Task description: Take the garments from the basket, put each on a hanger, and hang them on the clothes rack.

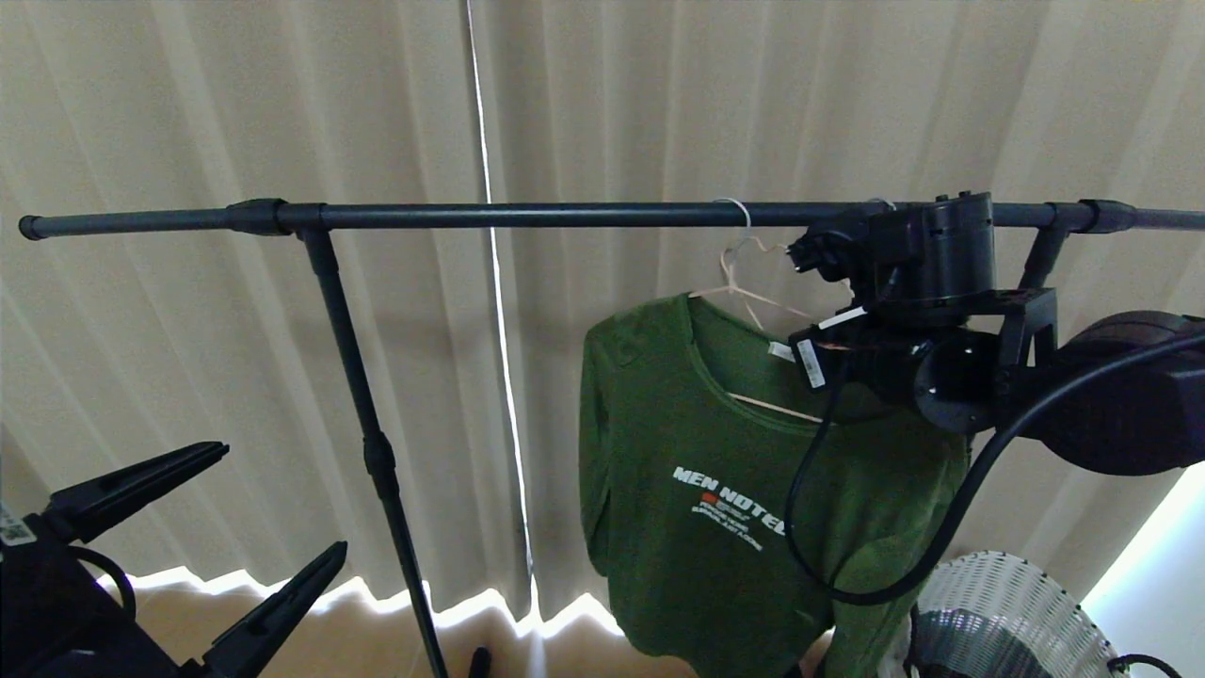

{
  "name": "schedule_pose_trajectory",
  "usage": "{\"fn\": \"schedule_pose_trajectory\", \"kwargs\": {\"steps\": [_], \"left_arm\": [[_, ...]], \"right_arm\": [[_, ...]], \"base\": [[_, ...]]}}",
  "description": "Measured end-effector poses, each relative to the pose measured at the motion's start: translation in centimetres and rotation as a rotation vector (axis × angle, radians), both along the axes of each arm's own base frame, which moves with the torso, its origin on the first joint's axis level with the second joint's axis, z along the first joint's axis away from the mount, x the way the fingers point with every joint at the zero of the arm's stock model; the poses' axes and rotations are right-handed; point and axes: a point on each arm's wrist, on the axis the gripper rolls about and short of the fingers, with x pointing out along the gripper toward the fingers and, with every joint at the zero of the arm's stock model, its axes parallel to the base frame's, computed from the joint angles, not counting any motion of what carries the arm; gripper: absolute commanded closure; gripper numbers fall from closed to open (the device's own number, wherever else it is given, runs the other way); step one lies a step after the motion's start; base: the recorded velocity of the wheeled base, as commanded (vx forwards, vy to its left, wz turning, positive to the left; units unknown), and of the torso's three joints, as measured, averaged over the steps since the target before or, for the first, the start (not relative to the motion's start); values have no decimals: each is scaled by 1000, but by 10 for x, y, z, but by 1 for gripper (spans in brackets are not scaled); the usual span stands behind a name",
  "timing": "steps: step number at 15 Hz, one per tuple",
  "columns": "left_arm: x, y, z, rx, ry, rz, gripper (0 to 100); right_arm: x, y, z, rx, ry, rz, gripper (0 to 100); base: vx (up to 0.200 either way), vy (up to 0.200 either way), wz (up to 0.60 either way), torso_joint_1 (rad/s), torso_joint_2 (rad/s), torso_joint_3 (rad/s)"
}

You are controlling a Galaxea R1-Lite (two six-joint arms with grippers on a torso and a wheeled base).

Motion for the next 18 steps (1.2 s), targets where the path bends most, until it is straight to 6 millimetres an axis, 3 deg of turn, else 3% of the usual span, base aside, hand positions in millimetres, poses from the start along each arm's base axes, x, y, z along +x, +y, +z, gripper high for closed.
{"fn": "schedule_pose_trajectory", "kwargs": {"steps": [9, 18], "left_arm": [[-1, 0, -1, 12, -5, -7, 0], [12, 3, -8, -59, 98, 75, 0]], "right_arm": [[-5, 5, 9, 128, -47, 150, 0], [-33, -9, 16, 230, -108, 342, 0]], "base": [[0, 0, 0, 0, 0, 0], [0, 0, 0, 0, 0, 0]]}}
